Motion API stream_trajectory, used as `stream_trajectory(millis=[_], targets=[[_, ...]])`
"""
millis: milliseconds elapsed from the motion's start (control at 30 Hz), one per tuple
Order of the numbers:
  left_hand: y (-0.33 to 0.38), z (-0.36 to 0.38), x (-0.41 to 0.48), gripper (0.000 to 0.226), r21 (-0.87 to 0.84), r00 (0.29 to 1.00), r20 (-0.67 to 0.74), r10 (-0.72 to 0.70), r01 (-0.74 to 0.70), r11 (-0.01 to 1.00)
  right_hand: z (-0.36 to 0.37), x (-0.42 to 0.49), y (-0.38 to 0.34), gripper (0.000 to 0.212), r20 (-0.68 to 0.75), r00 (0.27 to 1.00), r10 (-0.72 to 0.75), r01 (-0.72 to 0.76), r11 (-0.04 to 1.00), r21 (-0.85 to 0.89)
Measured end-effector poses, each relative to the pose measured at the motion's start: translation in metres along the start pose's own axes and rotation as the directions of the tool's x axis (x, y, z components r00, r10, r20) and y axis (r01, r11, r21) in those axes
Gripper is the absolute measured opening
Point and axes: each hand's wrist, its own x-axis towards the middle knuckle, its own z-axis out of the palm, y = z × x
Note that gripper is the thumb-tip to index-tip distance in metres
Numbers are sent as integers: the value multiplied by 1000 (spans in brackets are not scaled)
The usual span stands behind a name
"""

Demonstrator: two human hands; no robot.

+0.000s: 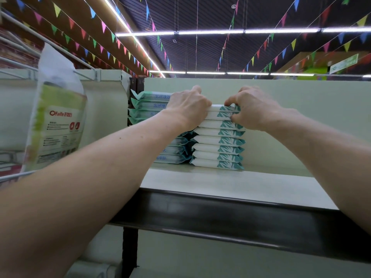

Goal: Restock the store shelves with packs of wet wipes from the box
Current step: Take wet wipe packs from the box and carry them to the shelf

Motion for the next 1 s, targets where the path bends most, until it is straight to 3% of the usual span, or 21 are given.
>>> stream_trajectory(millis=[133,333,600,767,1000], targets=[[2,-1,-3,39,50,1000,31,-5,3,999,-4,0,0,35,-7,999,-34,33,997,-72],[8,-2,-2,39,114,995,74,-73,64,991,-8,-6,4,46,89,995,-46,56,991,-120],[10,0,1,50,-74,970,145,-193,205,976,-8,-10,6,41,76,995,-61,64,997,-46],[10,1,-1,56,-108,967,140,-213,229,968,-5,-8,7,39,77,996,-49,52,998,-31],[11,5,-1,50,-128,954,109,-279,292,948,-4,-9,7,36,74,996,-46,44,998,34]])
